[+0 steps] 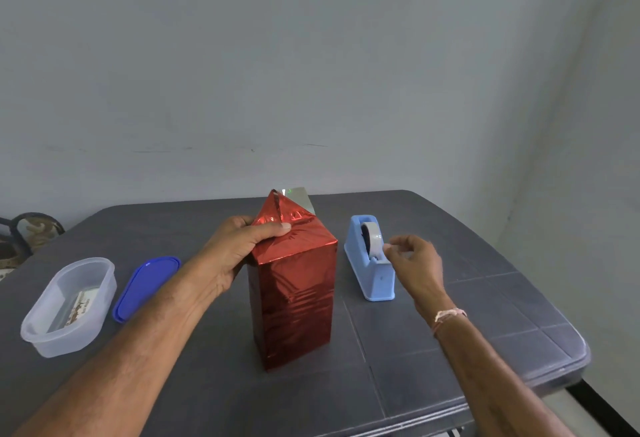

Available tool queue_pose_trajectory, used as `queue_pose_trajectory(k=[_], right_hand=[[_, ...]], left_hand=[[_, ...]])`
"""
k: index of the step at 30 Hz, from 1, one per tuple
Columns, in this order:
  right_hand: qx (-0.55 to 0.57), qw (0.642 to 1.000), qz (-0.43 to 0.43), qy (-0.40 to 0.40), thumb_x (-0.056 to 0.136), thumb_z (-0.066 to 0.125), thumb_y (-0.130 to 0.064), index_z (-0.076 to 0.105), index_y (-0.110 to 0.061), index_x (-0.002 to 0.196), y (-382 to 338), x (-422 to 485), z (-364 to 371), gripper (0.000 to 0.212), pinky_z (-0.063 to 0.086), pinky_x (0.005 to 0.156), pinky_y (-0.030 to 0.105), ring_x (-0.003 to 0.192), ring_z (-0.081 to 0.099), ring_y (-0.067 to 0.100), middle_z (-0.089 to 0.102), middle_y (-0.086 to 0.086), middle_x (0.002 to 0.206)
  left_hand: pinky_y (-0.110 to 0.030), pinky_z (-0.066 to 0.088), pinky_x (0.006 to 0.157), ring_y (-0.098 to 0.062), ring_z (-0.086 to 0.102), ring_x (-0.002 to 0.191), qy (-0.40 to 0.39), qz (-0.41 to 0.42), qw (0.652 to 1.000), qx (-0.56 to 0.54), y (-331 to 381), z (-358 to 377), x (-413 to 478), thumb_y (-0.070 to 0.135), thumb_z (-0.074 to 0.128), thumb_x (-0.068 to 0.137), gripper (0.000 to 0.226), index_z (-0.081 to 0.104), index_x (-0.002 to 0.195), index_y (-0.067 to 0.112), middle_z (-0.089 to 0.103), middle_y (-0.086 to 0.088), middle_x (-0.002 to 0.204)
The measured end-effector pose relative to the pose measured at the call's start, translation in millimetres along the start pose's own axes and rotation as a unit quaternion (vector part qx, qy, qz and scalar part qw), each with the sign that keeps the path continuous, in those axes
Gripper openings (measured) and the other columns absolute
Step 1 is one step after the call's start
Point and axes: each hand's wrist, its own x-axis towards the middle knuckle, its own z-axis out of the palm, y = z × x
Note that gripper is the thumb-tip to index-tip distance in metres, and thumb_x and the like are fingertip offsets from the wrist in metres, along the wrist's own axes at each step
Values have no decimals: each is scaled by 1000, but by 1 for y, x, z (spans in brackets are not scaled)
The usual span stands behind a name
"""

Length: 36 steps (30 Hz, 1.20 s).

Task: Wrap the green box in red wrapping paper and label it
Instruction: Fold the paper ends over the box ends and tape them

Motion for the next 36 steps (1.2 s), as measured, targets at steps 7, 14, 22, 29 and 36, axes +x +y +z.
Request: queue_pose_trajectory(k=[7,14,22,29,36], right_hand=[[16,988,100,-117,99,66,-32,68,-11,98,22,13,-4,21,54,59,26,79,64,19,69,11,105],[6,975,150,-162,96,71,-26,64,2,116,-1,38,3,35,64,74,41,80,71,31,62,18,120],[38,956,213,-199,100,65,-17,62,-4,117,-6,39,1,22,62,73,47,77,73,36,57,18,134],[111,944,222,-217,98,67,-22,48,1,142,-8,39,-3,53,65,69,47,79,76,44,53,19,134],[151,951,201,-180,97,70,-23,53,4,133,4,21,6,48,65,76,43,85,77,37,56,15,129]], left_hand=[[-36,53,83,-29,70,86,-5,-4,1000,6,-2,-3,3,26,97,54,60,76,104,0,77,-22,101],[-30,52,70,-23,69,77,2,-7,1000,-4,0,-2,1,19,87,75,23,76,92,7,76,-16,90],[-37,52,86,-28,69,85,2,-8,1000,-8,0,0,-1,22,94,60,38,78,90,7,77,-22,101],[-39,54,90,-28,71,86,15,-9,1000,-10,0,2,-1,20,89,72,24,76,89,9,78,-20,99],[-42,55,94,-29,72,89,18,-10,1000,-9,0,1,-4,21,89,72,27,75,92,8,78,-19,100]])
